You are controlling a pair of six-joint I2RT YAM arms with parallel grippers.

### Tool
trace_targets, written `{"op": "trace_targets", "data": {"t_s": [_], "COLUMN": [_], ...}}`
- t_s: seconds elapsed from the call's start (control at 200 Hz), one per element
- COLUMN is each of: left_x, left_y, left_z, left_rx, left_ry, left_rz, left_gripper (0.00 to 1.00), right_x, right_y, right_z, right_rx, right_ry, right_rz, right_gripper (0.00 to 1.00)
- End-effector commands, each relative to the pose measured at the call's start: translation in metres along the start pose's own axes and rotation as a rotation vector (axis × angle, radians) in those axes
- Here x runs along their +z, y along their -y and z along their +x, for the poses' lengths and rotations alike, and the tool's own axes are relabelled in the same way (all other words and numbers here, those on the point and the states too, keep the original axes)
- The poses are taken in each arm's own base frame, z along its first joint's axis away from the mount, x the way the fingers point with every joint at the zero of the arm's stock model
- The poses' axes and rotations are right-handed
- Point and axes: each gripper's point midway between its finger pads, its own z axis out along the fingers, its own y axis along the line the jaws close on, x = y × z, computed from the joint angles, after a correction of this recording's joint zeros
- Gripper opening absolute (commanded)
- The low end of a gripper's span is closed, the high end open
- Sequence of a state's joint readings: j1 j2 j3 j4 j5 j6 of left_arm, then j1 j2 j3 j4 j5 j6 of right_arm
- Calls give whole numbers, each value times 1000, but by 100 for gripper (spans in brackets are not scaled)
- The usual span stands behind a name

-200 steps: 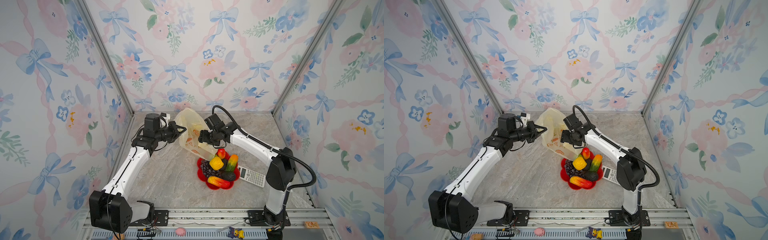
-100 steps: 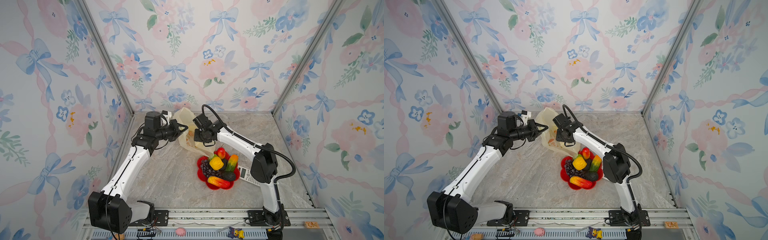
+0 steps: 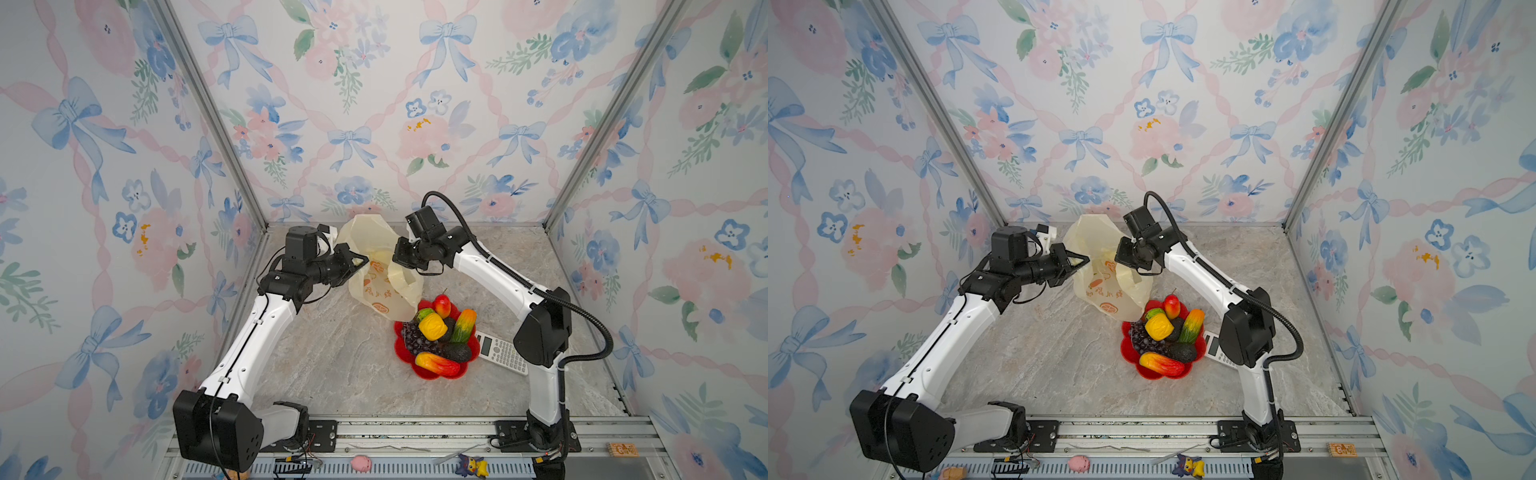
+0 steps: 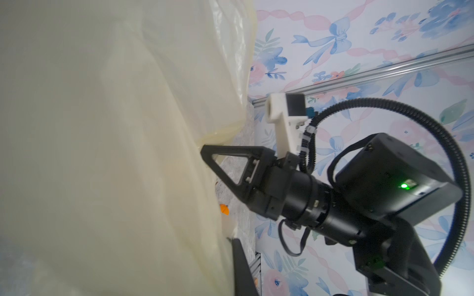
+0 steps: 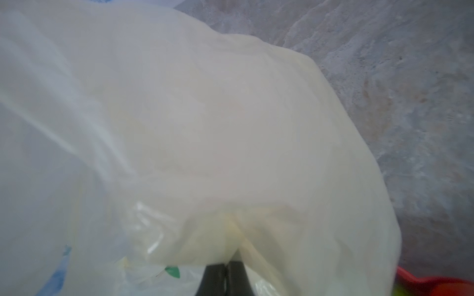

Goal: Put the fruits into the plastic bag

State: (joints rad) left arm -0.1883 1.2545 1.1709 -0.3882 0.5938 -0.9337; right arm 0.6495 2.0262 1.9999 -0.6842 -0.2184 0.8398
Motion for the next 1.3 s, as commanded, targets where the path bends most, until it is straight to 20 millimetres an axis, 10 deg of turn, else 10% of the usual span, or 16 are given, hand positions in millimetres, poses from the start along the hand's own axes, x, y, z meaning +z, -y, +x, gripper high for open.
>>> {"op": "trace_targets", "data": {"t_s": [0.0,0.24,0.52,0.93,0.97,1.295], "left_x": [-19,-53,-89,-67,-68,-60], "left_y": [-16,-36,8,17,19,26], "left_z": [-3,-22,-51,-33,-32,-21], "left_rx": [97,246,410,438,437,429], "left_ry": [41,136,279,186,184,149], "left_rz": [-124,-369,-461,-393,-385,-349], "left_gripper": [0,0,0,0,0,0], "right_x": [-35,-64,-63,-126,-134,-134], "right_y": [-53,-67,36,85,82,30], "right_z": [3,21,34,37,36,62], "right_rx": [47,178,293,41,-9,-346], "right_ry": [-95,-273,-261,-171,-156,-179], "right_rz": [-284,-538,-310,186,240,514], "right_gripper": [0,0,0,83,100,96]}}
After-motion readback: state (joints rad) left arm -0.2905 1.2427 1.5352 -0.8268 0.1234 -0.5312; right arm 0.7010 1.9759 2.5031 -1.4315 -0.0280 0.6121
